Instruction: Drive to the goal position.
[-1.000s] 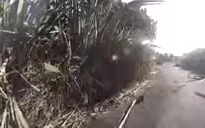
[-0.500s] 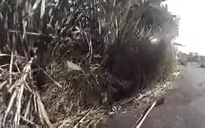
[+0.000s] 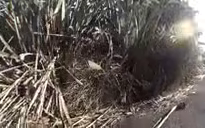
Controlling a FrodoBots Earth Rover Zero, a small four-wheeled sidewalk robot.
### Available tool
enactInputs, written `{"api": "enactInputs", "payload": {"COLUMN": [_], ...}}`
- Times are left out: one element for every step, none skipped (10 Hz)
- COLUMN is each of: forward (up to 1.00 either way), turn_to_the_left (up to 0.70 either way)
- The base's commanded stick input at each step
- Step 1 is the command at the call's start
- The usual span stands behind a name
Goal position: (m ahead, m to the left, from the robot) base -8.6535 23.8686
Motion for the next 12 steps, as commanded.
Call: {"api": "enactInputs", "payload": {"forward": [0.00,0.00,0.00,0.00,0.00,0.00,0.00,0.00,0.00,0.00,0.00,0.00], "turn_to_the_left": [0.70,0.70,0.70,0.70,0.70,0.70,0.70,0.70,0.70,0.70,0.70,0.70]}}
